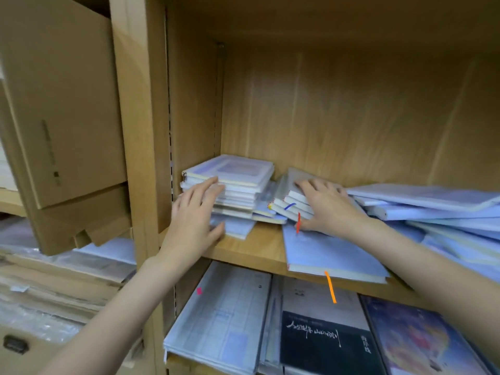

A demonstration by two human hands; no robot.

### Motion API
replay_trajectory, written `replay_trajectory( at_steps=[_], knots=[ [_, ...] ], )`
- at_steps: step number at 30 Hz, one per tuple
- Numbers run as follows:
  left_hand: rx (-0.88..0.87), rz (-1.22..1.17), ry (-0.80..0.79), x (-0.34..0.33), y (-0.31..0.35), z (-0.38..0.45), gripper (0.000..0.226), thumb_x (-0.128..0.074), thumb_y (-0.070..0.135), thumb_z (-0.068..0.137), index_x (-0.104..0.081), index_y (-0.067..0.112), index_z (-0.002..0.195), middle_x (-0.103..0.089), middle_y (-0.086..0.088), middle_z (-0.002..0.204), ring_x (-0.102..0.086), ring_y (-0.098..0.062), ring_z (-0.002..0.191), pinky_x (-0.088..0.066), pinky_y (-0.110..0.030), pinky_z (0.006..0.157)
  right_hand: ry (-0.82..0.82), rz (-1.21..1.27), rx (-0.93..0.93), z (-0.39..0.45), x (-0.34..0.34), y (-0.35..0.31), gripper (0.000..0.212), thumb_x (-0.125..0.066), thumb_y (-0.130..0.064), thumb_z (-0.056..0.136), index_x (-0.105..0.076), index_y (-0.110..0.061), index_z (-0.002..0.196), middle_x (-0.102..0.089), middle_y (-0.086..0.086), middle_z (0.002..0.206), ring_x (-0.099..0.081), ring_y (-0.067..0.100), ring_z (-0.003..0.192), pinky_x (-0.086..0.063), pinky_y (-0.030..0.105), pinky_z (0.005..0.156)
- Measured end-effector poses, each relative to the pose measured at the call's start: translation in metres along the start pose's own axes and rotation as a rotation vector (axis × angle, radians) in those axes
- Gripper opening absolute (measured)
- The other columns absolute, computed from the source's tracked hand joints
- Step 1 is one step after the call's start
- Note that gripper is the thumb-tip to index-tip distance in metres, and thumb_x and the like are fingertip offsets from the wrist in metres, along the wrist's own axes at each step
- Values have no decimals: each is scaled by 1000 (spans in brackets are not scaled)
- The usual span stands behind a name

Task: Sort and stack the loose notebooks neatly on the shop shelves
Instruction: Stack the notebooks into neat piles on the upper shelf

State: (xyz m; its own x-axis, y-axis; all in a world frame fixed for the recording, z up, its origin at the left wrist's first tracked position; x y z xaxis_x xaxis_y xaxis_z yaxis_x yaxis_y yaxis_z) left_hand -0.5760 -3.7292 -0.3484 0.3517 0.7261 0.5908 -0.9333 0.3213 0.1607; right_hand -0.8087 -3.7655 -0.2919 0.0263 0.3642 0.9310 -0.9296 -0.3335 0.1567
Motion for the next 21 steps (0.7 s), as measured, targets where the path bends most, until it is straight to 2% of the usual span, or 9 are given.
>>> replay_trajectory(
  at_steps=[2,4,6,9,12,14,16,19,21],
  knots=[
    [6,-19,12,-1,0,-2,68,-73,14,73,-44,17,135,-38,-1,144,-27,-17,125,-31,-45,99,22,-8,20,2,6,6,76,-69,-43,73,-32,-20,135,-43,5,132,-42,29,122,-38,42,95],
    [-7,-17,6,-2,-2,-3,67,-72,16,76,-43,19,136,-37,0,145,-26,-16,126,-28,-43,101,72,99,16,4,19,18,59,-73,-33,69,-41,-18,116,-52,5,109,-51,30,108,-40,36,79],
    [-29,-19,-5,1,-5,-2,66,-71,20,77,-43,21,137,-38,2,145,-26,-14,127,-19,-34,102,46,170,19,5,30,27,54,-75,-23,69,-42,-15,111,-51,3,97,-53,27,95,-32,31,69],
    [-64,-31,41,9,-8,5,64,-69,27,77,-43,21,135,-44,-1,139,-32,-17,124,-13,-24,98,-113,71,59,3,24,26,72,-74,-27,72,-35,-15,132,-52,7,121,-50,26,108,-39,31,83],
    [-175,53,68,13,-2,17,77,-71,30,73,-32,20,138,-41,-8,141,-34,-23,126,-24,-40,105,-191,55,103,0,23,18,81,-72,-40,77,-29,-18,142,-41,2,142,-41,20,128,-32,25,99],
    [-270,159,-7,9,2,29,89,-76,31,68,-27,22,142,-34,-8,147,-31,-25,133,-21,-46,109,-87,182,143,4,39,4,74,-68,-48,78,-39,-17,139,-46,0,139,-43,18,126,-31,22,96],
    [-333,202,-90,7,4,38,88,-76,32,68,-31,21,143,-37,-7,146,-33,-27,135,-18,-46,111,26,228,231,10,45,-16,64,-67,-49,78,-50,-18,131,-53,2,131,-46,17,121,-31,22,92],
    [-309,158,-211,4,-2,39,83,-72,32,74,-29,24,145,-36,1,145,-31,-21,135,-12,-41,112,-31,-4,300,17,17,-47,48,-63,-51,80,-56,-19,115,-59,1,115,-52,20,112,-33,32,94],
    [-318,170,-186,2,-7,36,84,-74,29,73,-30,23,145,-38,1,144,-33,-20,133,-15,-39,111,9,-186,299,16,4,-54,41,-61,-51,81,-54,-18,105,-59,1,107,-53,22,108,-31,36,97]
  ],
)
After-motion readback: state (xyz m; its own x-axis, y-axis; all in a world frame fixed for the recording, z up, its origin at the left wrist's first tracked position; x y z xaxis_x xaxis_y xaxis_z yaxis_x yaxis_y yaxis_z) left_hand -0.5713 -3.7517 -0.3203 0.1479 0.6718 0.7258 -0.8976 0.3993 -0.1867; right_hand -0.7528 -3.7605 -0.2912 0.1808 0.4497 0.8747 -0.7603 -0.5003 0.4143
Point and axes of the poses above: each hand's wrist, its own z-axis towards the middle knuckle, its own x-axis out of the back of the hand, y = z × x, the point moved 3 cm from there along z, towards the middle knuckle
